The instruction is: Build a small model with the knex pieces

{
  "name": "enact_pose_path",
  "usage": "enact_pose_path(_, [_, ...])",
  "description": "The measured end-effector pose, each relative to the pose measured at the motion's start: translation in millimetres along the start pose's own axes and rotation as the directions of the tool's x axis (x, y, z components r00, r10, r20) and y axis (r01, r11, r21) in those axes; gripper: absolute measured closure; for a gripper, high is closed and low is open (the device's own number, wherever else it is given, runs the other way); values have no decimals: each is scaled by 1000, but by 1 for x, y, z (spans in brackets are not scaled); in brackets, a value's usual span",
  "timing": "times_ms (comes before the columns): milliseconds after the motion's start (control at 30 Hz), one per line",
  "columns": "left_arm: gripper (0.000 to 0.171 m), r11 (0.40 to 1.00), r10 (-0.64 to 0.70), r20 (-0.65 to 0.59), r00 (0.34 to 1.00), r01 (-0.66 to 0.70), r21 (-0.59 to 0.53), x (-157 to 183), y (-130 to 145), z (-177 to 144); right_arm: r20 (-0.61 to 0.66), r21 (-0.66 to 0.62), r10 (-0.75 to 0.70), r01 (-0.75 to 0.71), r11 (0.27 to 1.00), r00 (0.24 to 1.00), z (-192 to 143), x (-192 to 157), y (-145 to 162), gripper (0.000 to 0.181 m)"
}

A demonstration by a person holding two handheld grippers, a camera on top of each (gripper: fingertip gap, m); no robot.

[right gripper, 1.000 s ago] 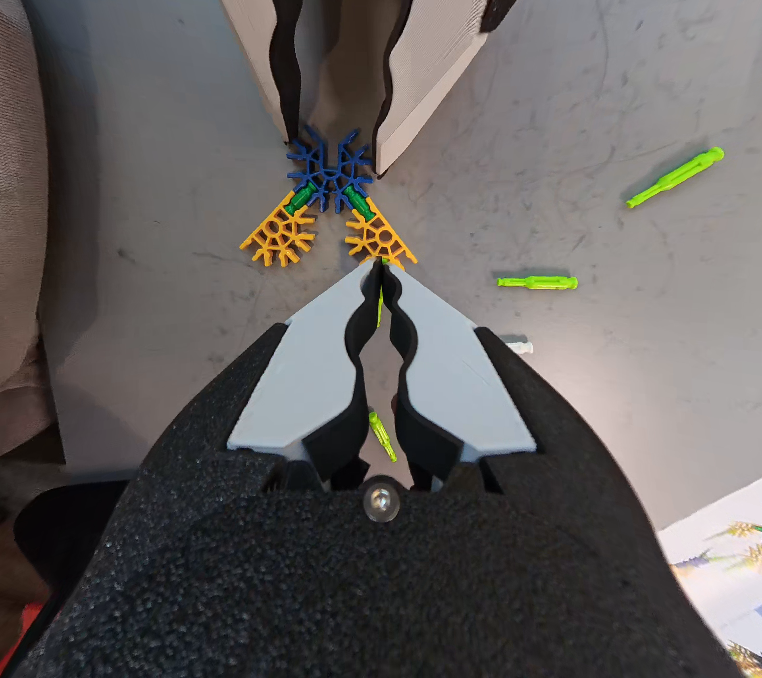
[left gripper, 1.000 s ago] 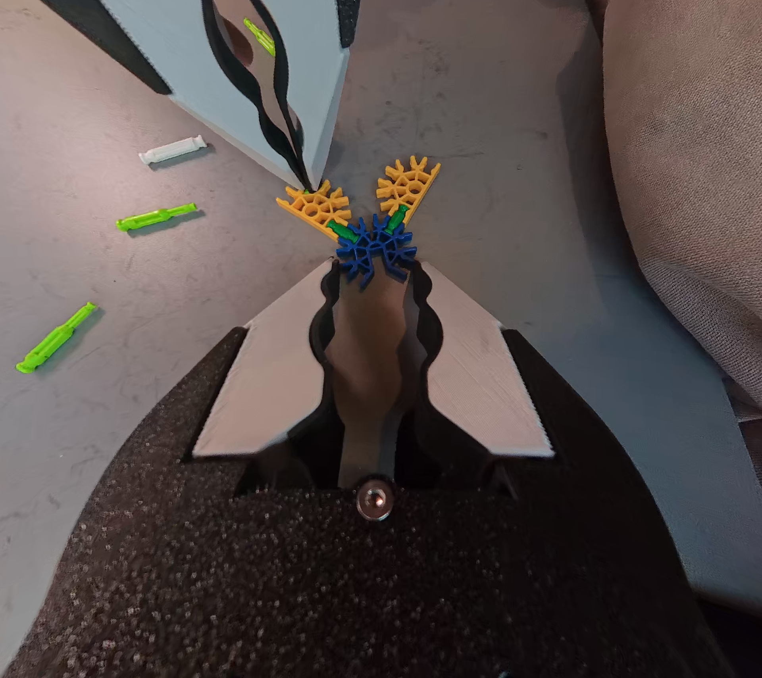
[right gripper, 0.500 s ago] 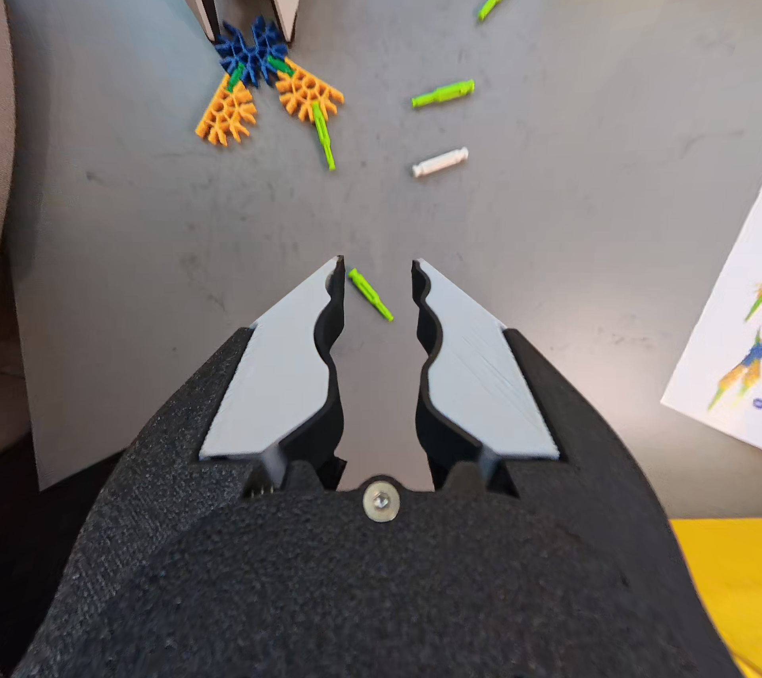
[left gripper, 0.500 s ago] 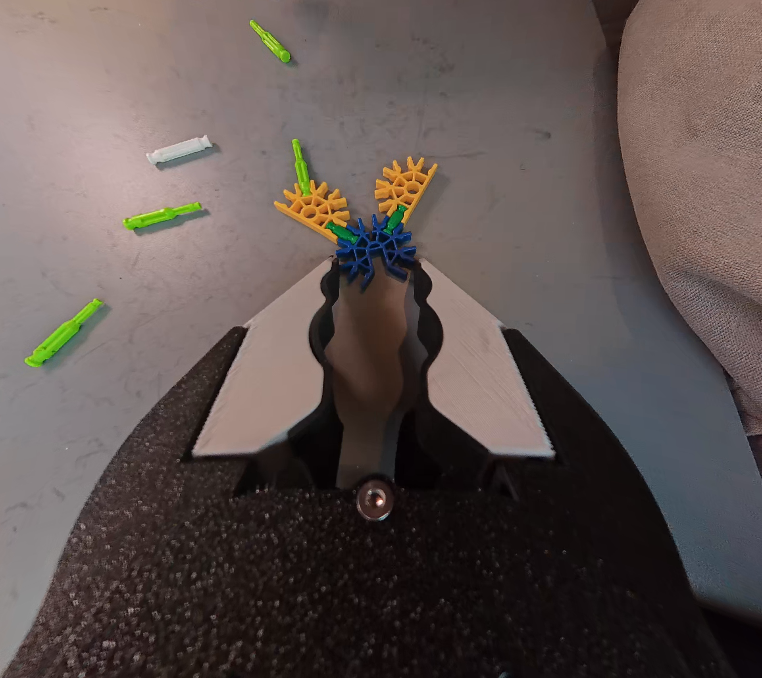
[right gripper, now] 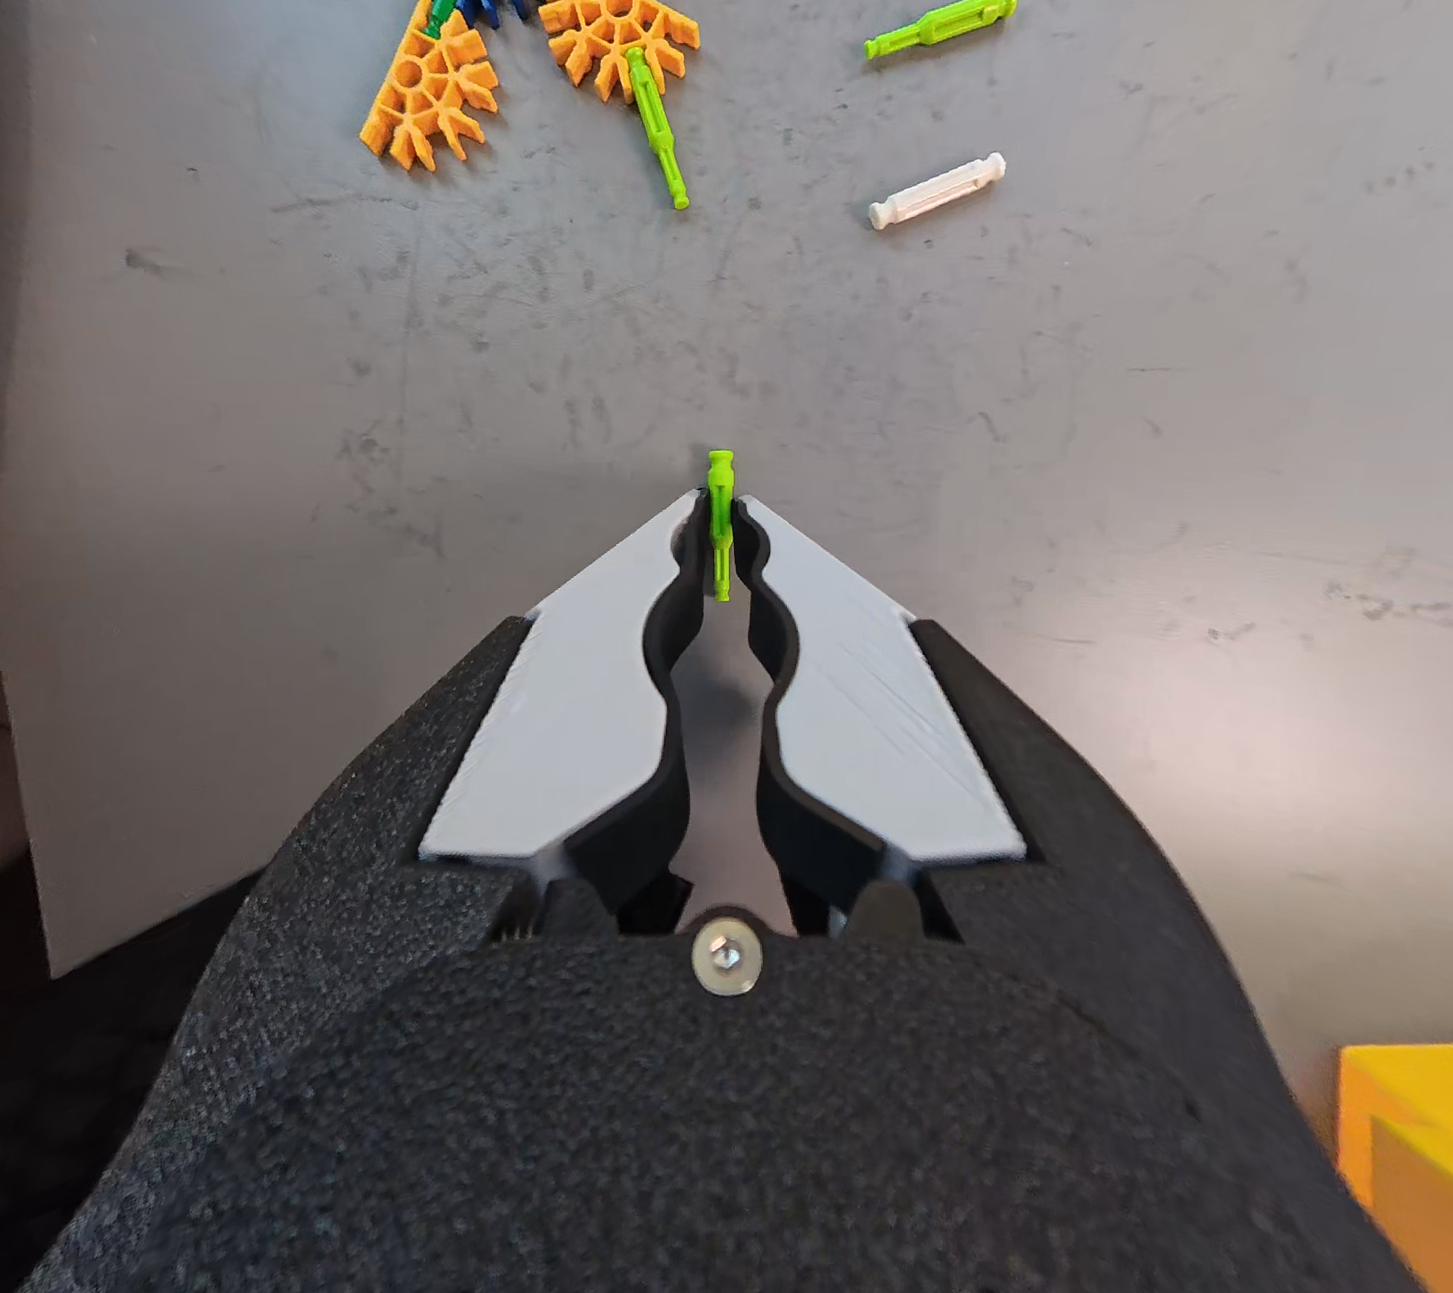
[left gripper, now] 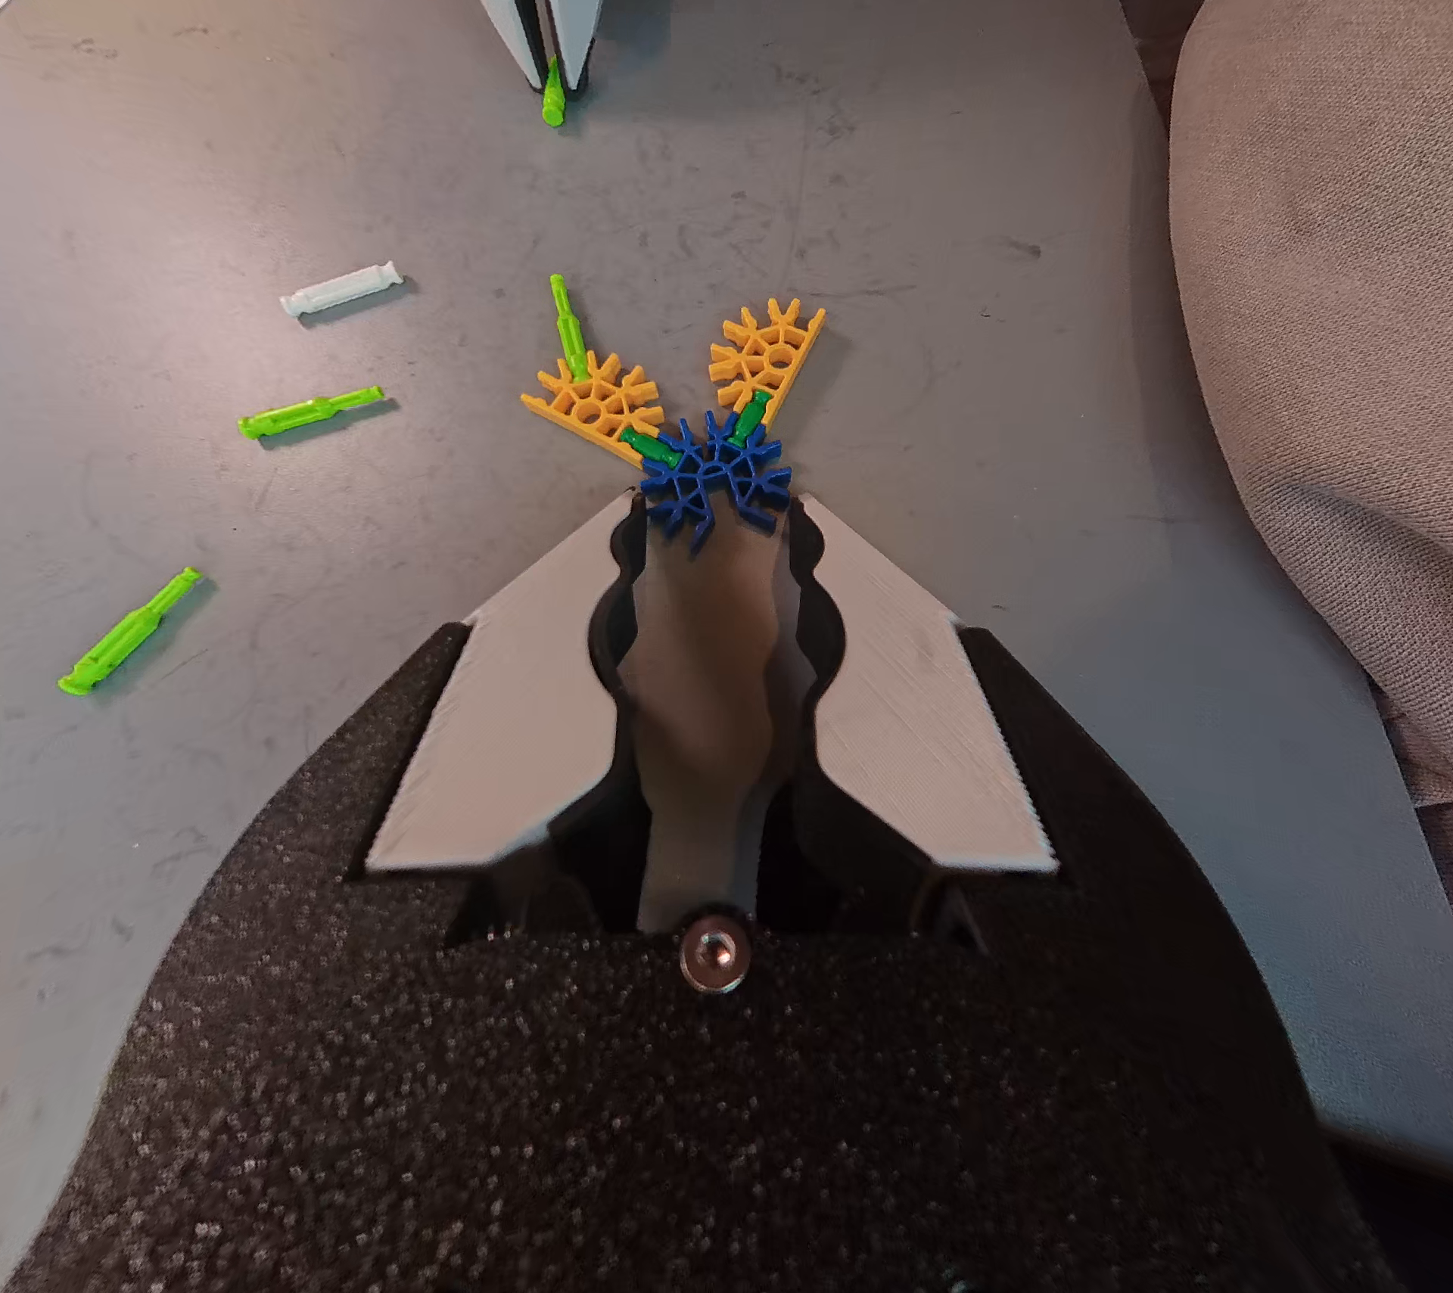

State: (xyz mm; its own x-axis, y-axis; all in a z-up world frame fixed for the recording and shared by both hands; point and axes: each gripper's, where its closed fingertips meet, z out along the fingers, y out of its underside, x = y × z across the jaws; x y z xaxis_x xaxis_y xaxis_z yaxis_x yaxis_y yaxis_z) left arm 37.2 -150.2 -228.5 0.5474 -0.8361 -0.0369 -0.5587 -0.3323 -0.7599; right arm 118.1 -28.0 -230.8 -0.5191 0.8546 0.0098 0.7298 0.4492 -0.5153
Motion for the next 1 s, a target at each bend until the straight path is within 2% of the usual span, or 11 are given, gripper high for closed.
enact_pose_path(167, [136, 1000, 7, 9, 1000, -7, -8, 0, 0, 1, 18, 104, -44, 42, 994, 999, 1, -34, -32, 178])
enact_pose_path(367, [136, 1000, 1, 6, 1000, -1, -5, 0, 0, 2, 82, 125, -160, 149, 981, 984, 16, -60, -62, 178])
enact_pose_path(567, [136, 1000, 5, 10, 1000, -5, -5, 0, 0, 2, 113, 88, -210, 200, 976, 971, 27, -63, -66, 178])
enact_pose_path(1000, [136, 1000, 3, 10, 1000, -3, -5, -1, 0, 2, 116, 83, -204, 195, 977, 972, 32, -65, -66, 178])
